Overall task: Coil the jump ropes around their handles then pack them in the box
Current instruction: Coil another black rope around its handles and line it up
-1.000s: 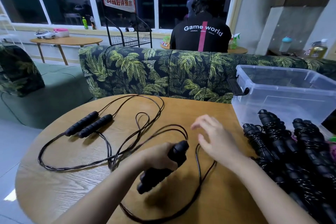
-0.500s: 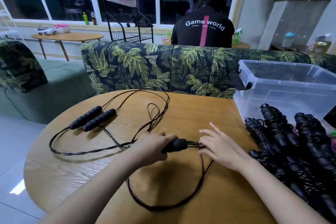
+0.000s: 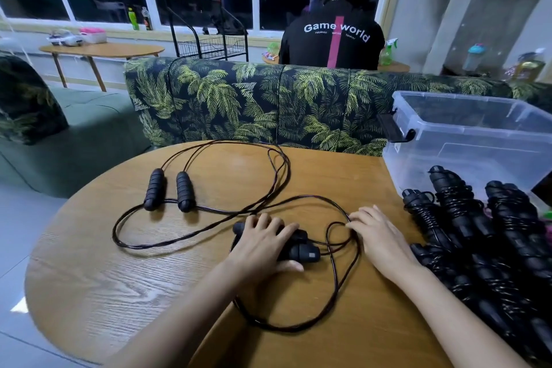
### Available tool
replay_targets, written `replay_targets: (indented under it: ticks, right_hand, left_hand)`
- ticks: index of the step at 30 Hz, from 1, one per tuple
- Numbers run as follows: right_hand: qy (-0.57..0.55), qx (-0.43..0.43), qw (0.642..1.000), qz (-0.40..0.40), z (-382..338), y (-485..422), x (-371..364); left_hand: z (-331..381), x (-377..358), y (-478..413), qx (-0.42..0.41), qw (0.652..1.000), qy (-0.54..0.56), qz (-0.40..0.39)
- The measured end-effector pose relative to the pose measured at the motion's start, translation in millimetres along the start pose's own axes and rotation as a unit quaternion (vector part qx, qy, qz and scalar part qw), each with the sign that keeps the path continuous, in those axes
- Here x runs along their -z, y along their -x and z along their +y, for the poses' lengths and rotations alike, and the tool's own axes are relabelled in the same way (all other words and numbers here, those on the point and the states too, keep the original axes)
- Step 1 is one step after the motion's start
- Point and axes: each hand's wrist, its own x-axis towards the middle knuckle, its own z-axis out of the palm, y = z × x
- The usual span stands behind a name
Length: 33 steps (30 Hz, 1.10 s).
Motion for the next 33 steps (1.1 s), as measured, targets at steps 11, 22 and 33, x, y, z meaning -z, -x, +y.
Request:
replay_targets:
  ticks: [11, 22, 33]
  right_hand:
    - [-0.101, 0.071, 0.992, -0.012, -61, -56, 25]
    - [0.013, 0.038, 0.991, -0.128, -74, -117, -24]
    - [-0.004, -0.03, 0.998, -0.046, -52, -106, -20]
  left_hand:
    - [-53, 17, -2, 0.087, 0.962, 0.24, 0.095]
    - [-133, -7, -4, 0.156, 0.976, 0.151, 0.024]
    - [-148, -6, 23, 0.102, 0.975, 0.196, 0.036]
